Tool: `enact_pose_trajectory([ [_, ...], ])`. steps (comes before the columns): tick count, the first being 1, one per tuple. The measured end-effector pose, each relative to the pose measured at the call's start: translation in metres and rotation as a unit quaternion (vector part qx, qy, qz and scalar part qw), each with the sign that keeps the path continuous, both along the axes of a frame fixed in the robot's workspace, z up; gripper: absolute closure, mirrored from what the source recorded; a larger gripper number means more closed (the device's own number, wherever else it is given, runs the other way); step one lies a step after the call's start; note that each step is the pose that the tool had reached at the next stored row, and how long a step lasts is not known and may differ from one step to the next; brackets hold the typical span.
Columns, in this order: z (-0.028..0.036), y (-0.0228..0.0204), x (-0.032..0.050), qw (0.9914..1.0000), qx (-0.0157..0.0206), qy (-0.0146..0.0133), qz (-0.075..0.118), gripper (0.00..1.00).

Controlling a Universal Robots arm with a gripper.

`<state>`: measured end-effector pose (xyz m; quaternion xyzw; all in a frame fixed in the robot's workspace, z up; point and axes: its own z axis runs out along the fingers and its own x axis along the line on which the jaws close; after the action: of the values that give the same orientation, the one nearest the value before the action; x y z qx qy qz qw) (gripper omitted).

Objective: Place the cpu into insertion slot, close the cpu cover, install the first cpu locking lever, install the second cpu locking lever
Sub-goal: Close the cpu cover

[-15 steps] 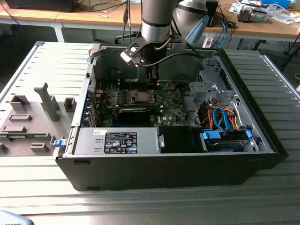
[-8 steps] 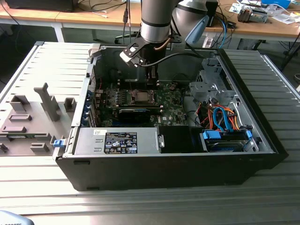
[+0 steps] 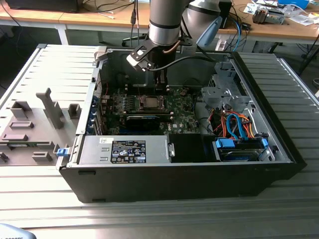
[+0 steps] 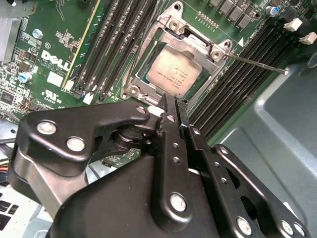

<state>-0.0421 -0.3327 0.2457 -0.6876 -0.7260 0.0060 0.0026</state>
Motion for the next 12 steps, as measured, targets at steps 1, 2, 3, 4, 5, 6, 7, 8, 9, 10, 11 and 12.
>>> enact_pose_trajectory([
  [1, -0.0001, 0.0, -0.0002, 1.0, 0.0, 0.0, 0.0, 0.84],
  [2, -0.0003, 0.0, -0.0003, 1.0, 0.0, 0.0, 0.0, 0.84],
  [3, -0.0004, 0.0, -0.0004, 1.0, 0.0, 0.0, 0.0, 0.84],
  [4, -0.0006, 0.0, -0.0006, 1.0, 0.0, 0.0, 0.0, 0.84],
  [5, -0.0008, 0.0, -0.0009, 1.0, 0.0, 0.0, 0.0, 0.84],
  [6, -0.0009, 0.0, -0.001, 1.0, 0.0, 0.0, 0.0, 0.84],
  [7, -0.0011, 0.0, -0.0013, 1.0, 0.0, 0.0, 0.0, 0.84],
  [8, -0.0012, 0.0, -0.0015, 1.0, 0.0, 0.0, 0.0, 0.84],
  [9, -0.0013, 0.0, -0.0017, 1.0, 0.0, 0.0, 0.0, 0.84],
  [10, -0.0014, 0.0, -0.0019, 1.0, 0.0, 0.0, 0.0, 0.84],
  [11, -0.0015, 0.0, -0.002, 1.0, 0.0, 0.0, 0.0, 0.84],
  [12, -0.0016, 0.0, -0.0021, 1.0, 0.0, 0.0, 0.0, 0.84],
])
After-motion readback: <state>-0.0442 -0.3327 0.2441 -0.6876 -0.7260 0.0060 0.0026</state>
